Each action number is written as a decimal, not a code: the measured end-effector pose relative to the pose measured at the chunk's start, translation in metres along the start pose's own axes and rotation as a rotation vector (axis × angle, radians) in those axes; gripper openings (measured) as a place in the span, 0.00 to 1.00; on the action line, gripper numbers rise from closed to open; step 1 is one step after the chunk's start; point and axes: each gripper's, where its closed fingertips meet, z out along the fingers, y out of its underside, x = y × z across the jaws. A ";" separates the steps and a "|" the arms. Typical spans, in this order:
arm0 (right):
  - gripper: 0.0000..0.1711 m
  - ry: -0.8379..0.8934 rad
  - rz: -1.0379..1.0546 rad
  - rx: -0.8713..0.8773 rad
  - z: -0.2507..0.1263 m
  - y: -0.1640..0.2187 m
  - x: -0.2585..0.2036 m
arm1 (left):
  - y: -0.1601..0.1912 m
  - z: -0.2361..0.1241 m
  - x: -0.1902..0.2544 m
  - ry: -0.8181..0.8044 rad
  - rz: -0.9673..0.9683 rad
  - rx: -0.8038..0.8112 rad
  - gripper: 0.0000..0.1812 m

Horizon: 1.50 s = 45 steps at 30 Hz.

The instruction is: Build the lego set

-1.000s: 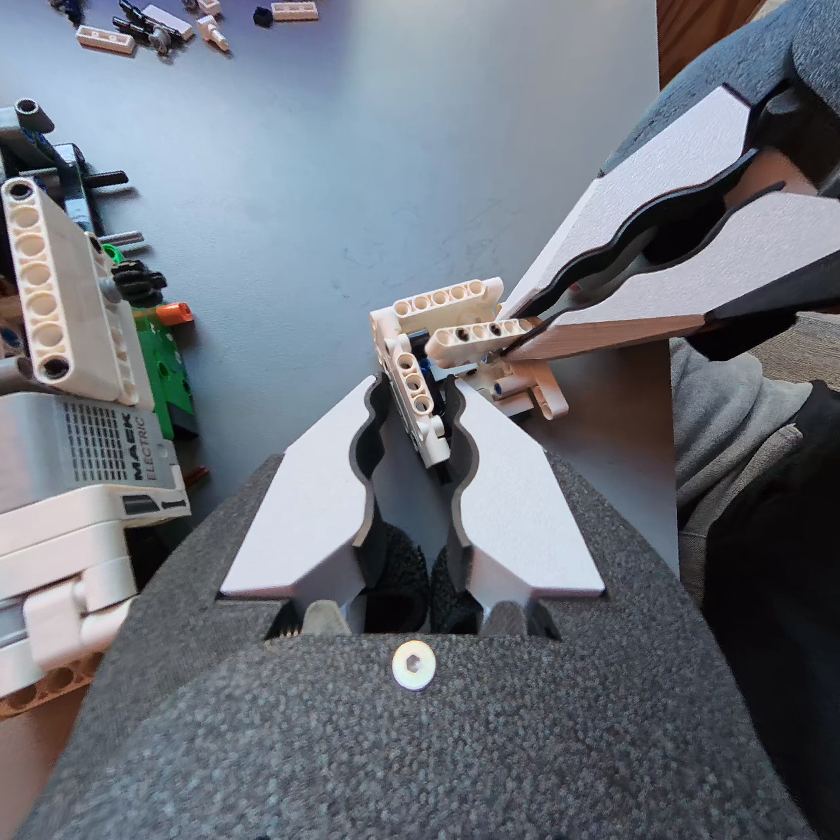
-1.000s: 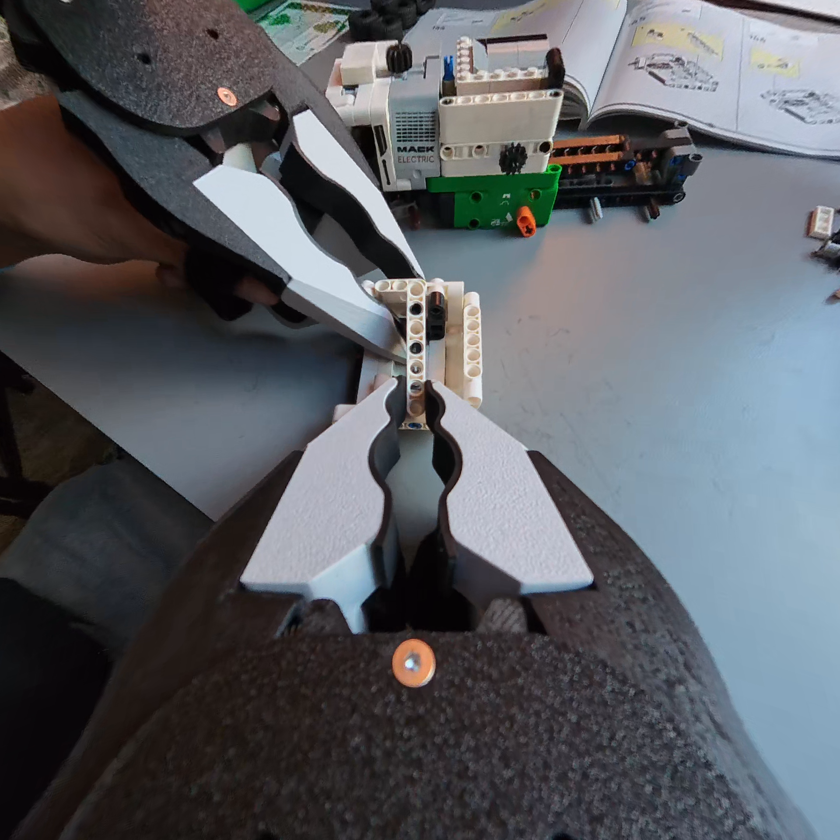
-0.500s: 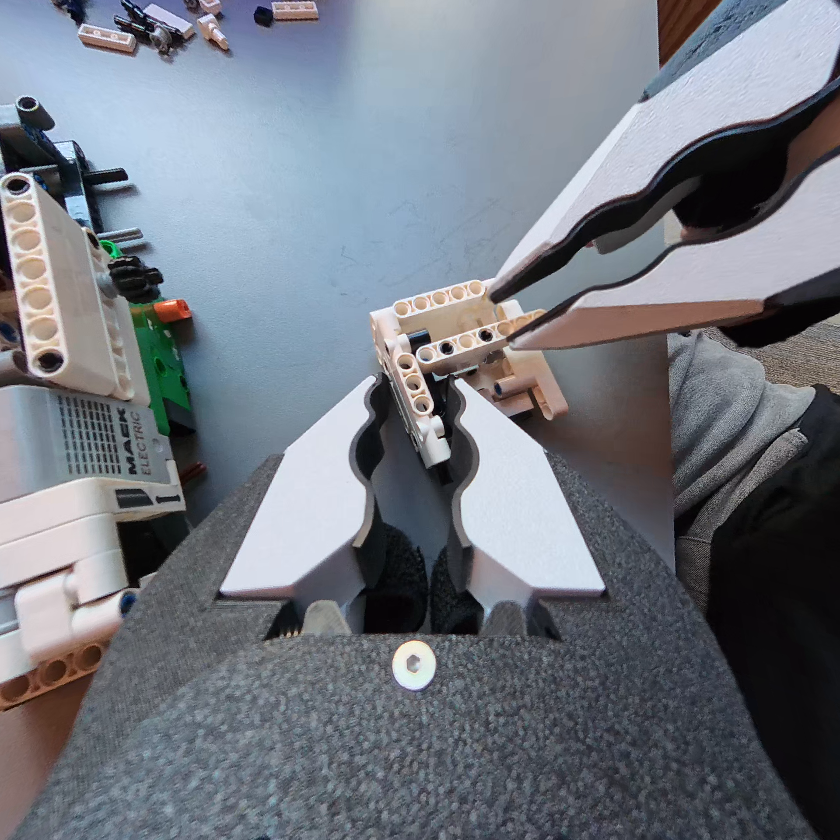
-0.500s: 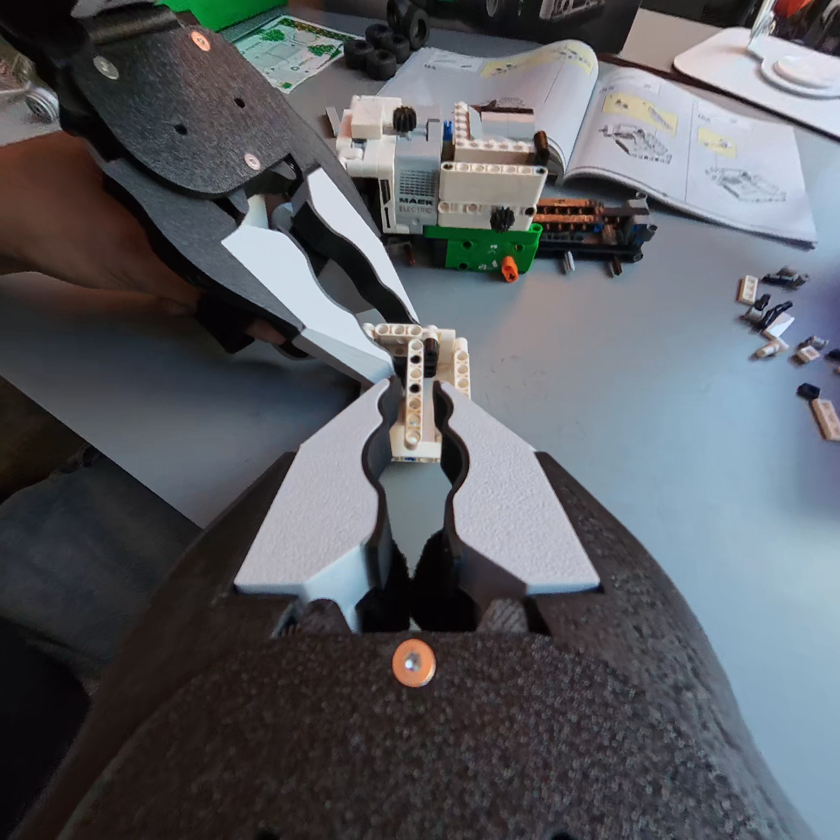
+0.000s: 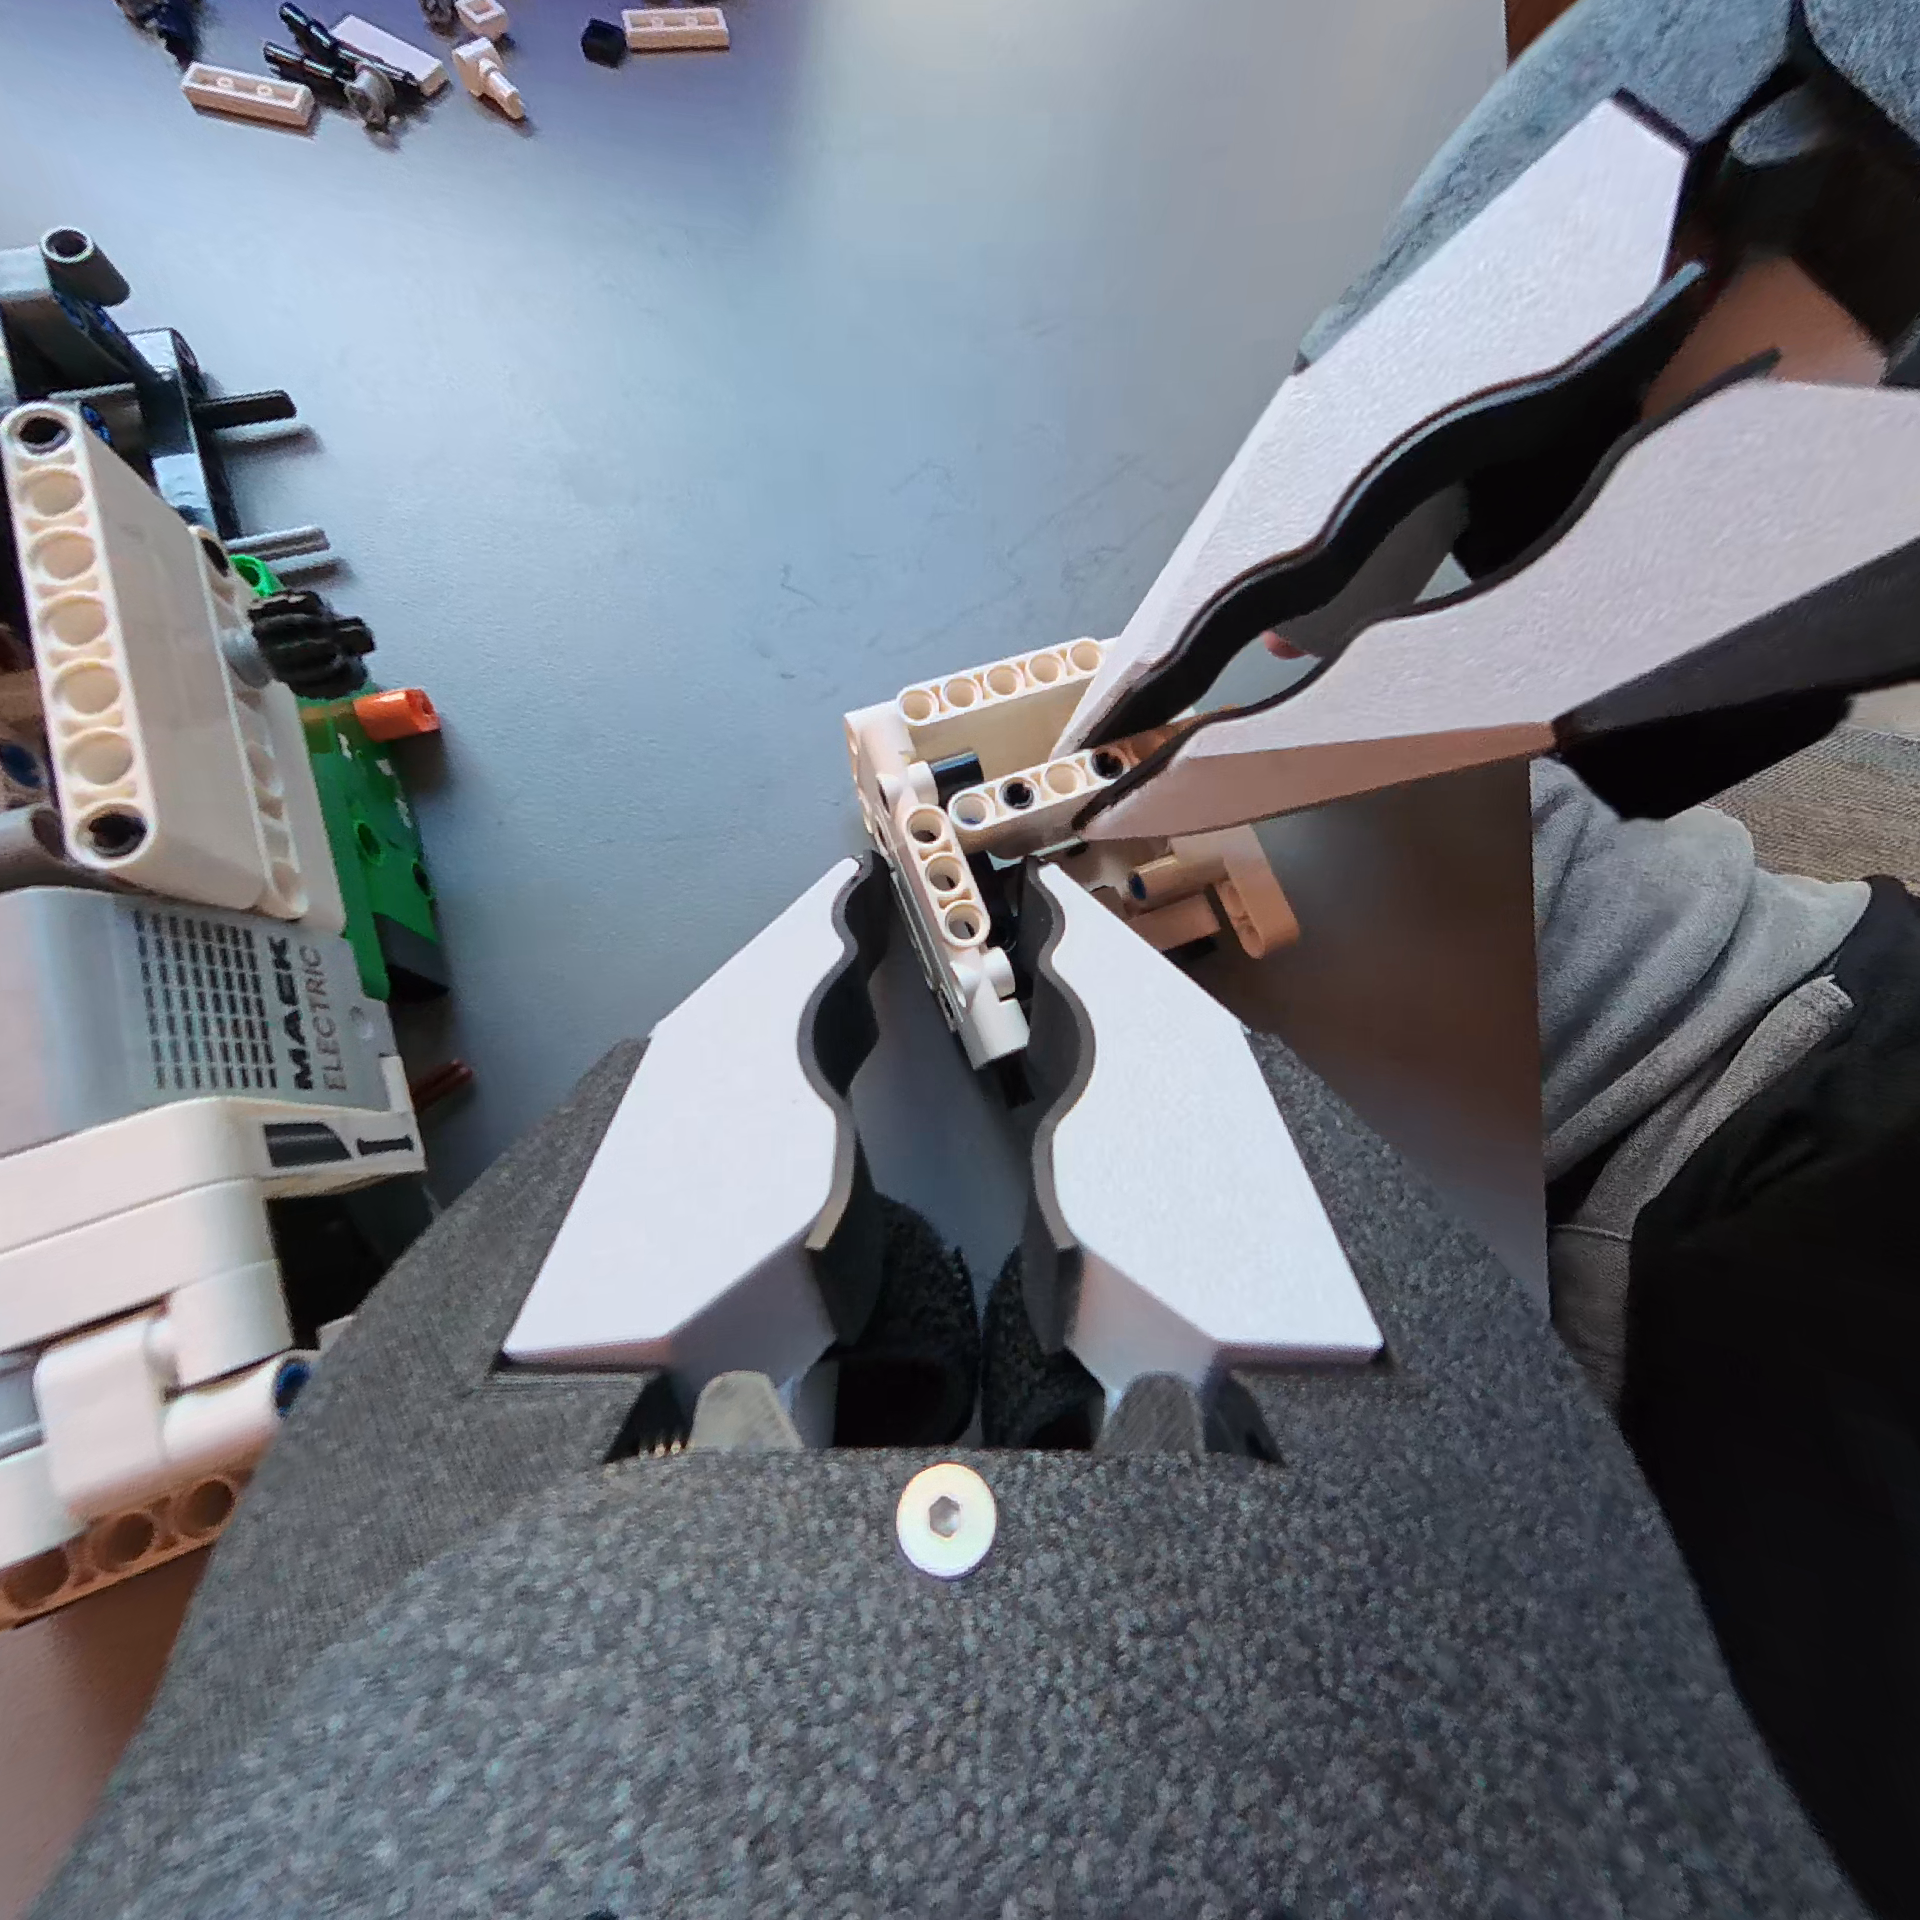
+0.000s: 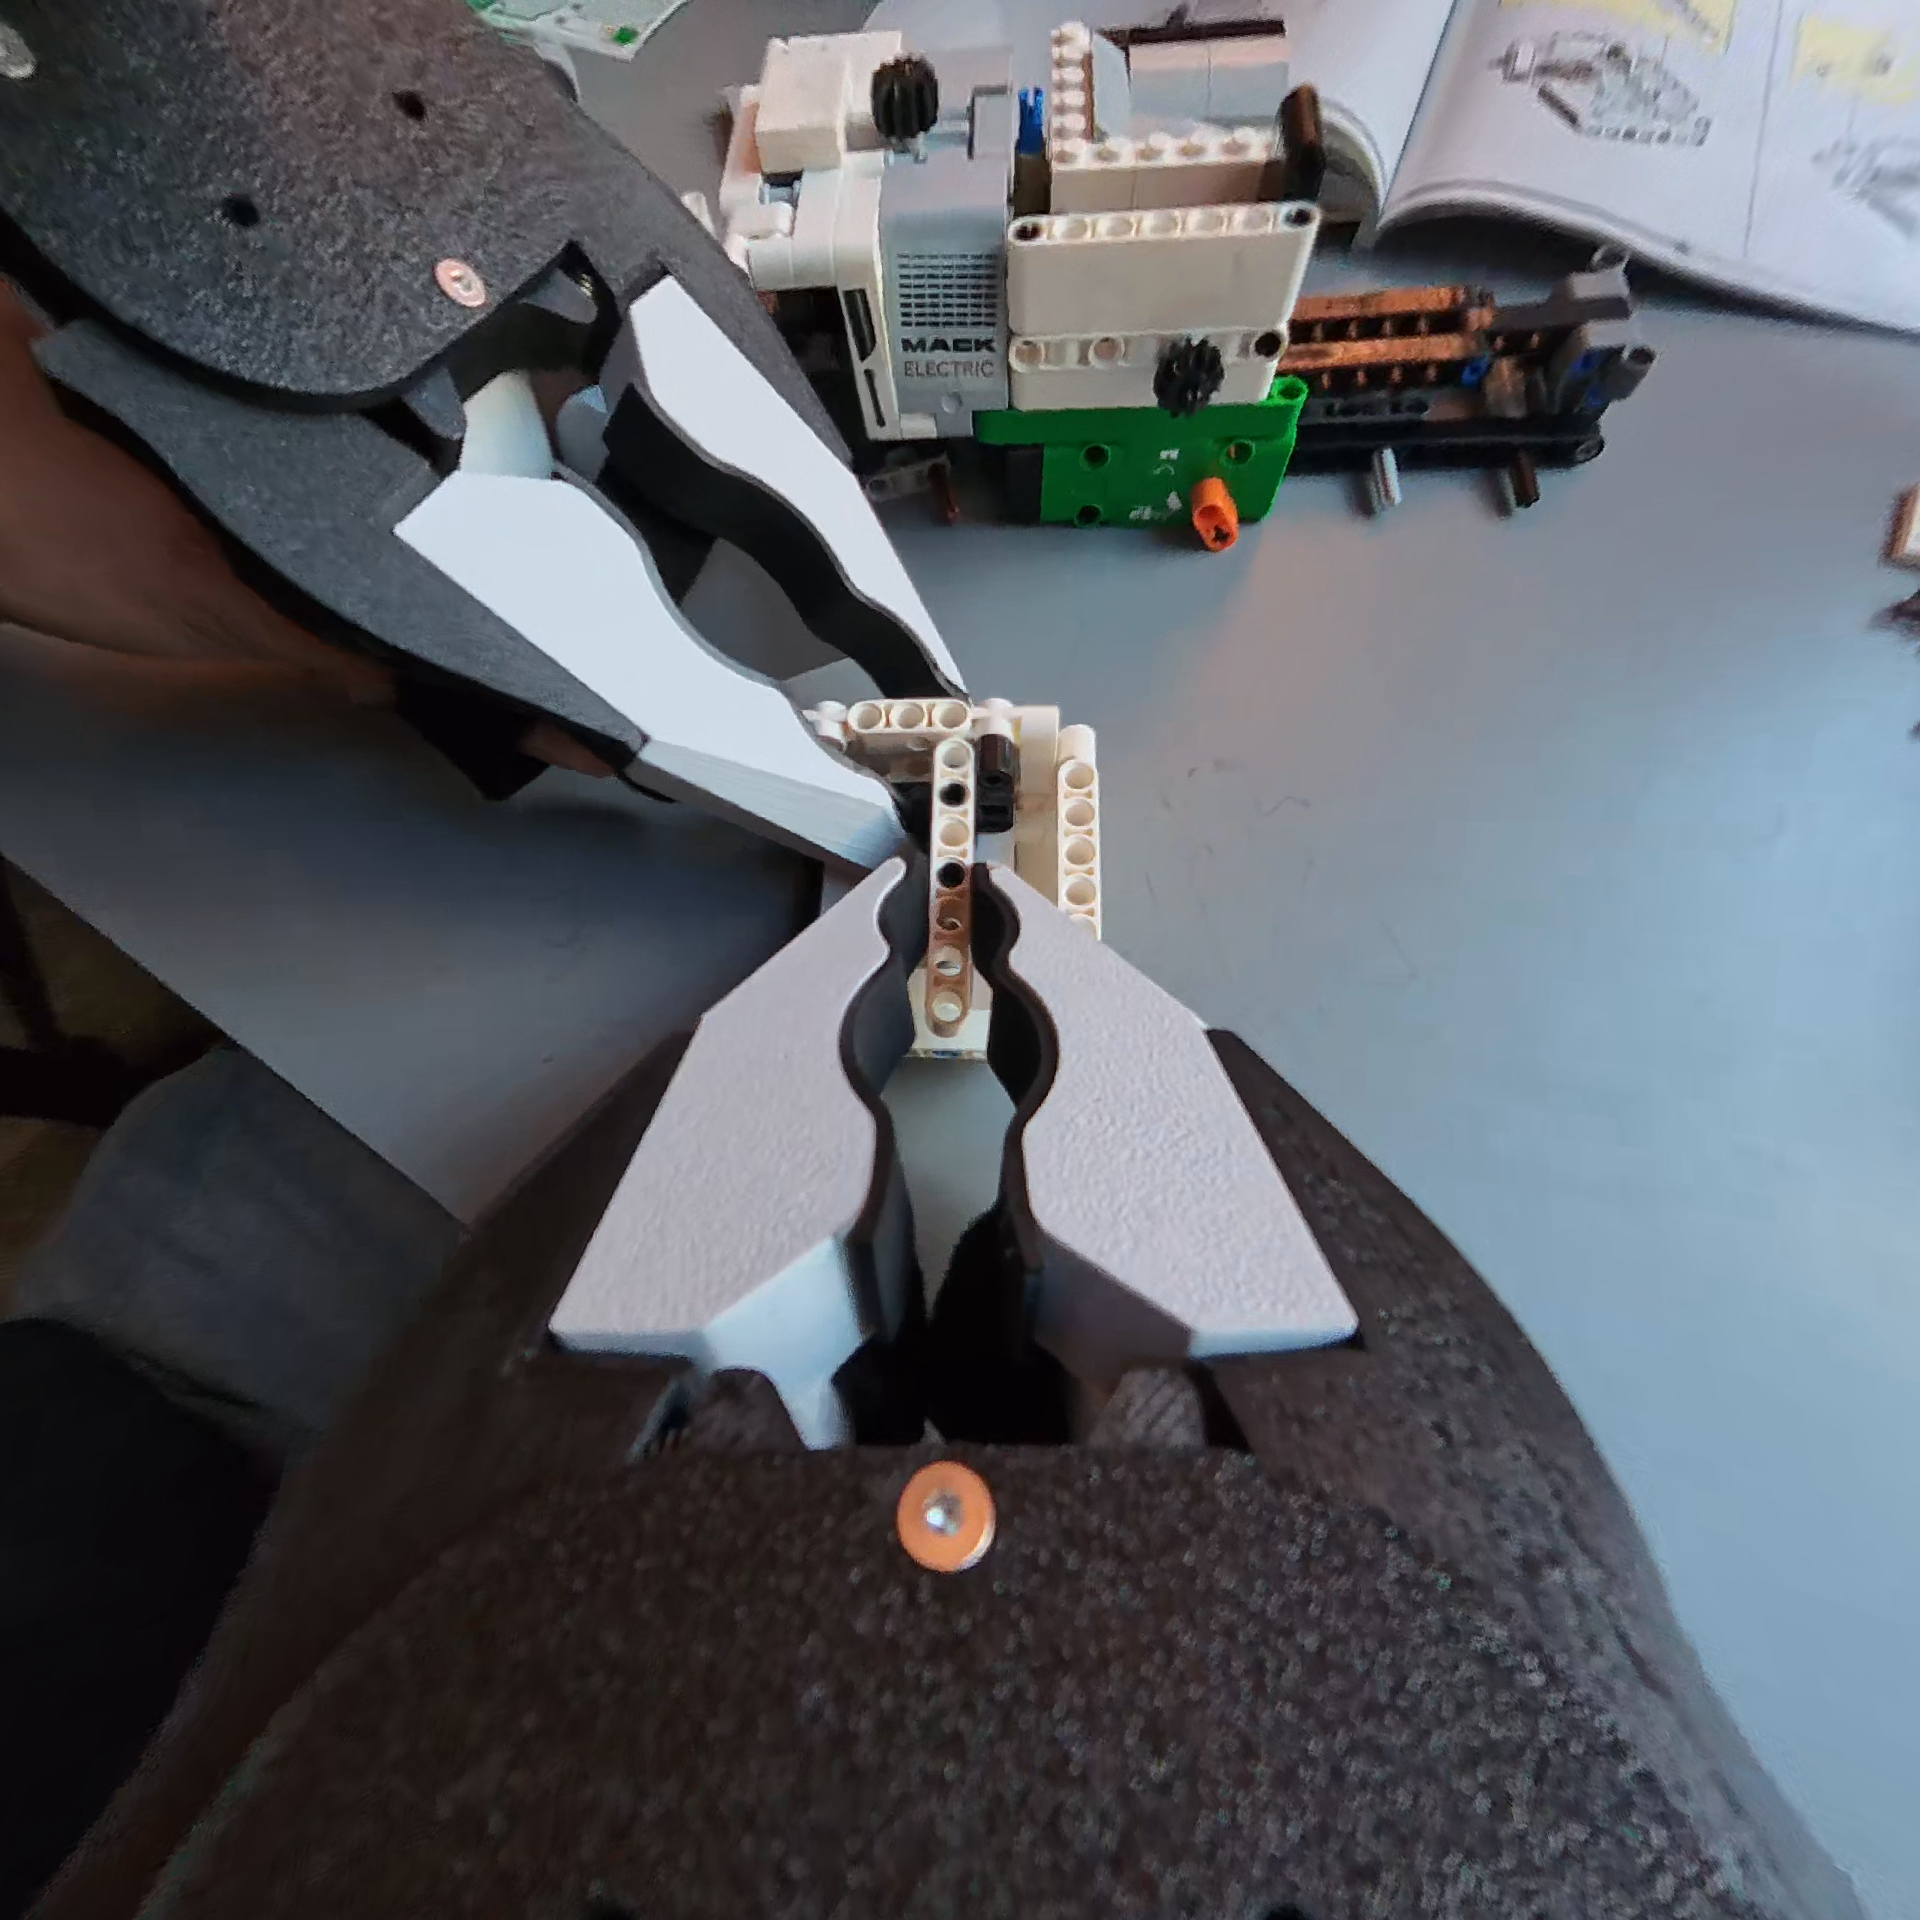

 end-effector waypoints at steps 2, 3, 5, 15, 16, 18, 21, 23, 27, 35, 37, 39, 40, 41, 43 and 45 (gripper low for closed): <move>0.04 -0.019 0.014 -0.047 0.000 0.001 0.000 | 0.000 0.000 0.000 0.000 0.007 0.000 0.13; 0.04 -0.025 0.015 -0.068 0.000 0.001 0.000 | 0.000 0.000 0.000 0.001 0.006 0.000 0.13; 0.04 -0.023 0.020 -0.100 0.000 0.001 0.001 | -0.001 0.000 -0.001 -0.006 0.003 0.002 0.13; 0.04 0.099 -0.012 -0.185 0.000 0.002 0.002 | -0.001 0.000 -0.001 0.005 -0.016 -0.002 0.13; 0.04 0.078 0.003 -0.216 -0.001 0.003 0.001 | -0.001 0.000 0.001 0.015 -0.026 -0.002 0.13; 0.04 0.050 0.012 -0.243 -0.001 0.003 0.002 | -0.001 -0.001 0.004 0.057 -0.054 0.001 0.16; 0.04 0.042 0.005 -0.262 -0.001 0.003 0.001 | -0.005 -0.007 0.013 0.202 -0.179 0.007 0.23; 0.04 0.030 0.016 -0.264 -0.001 0.003 0.002 | -0.011 -0.010 0.016 0.306 -0.311 0.035 0.25; 0.04 0.036 0.013 -0.265 -0.003 0.004 0.009 | -0.013 -0.006 0.010 0.320 -0.406 0.056 0.24; 0.04 0.046 -0.022 -0.251 -0.005 0.005 0.012 | -0.024 -0.007 0.011 0.406 -0.585 0.086 0.27; 0.04 0.048 -0.026 -0.249 -0.006 0.006 0.013 | -0.025 -0.004 0.008 0.397 -0.621 0.093 0.23; 0.04 0.045 -0.022 -0.243 -0.006 0.006 0.014 | -0.026 -0.003 0.007 0.404 -0.645 0.090 0.23; 0.04 0.037 -0.015 -0.239 -0.006 0.006 0.014 | -0.027 -0.003 0.007 0.401 -0.652 0.087 0.23; 0.04 0.031 -0.010 -0.236 -0.006 0.006 0.014 | -0.028 -0.002 0.007 0.399 -0.664 0.091 0.23; 0.04 0.035 -0.009 -0.237 -0.007 0.007 0.016 | -0.030 -0.001 0.006 0.405 -0.712 0.107 0.23; 0.04 0.036 -0.010 -0.236 -0.007 0.007 0.017 | -0.033 0.000 0.005 0.419 -0.774 0.131 0.24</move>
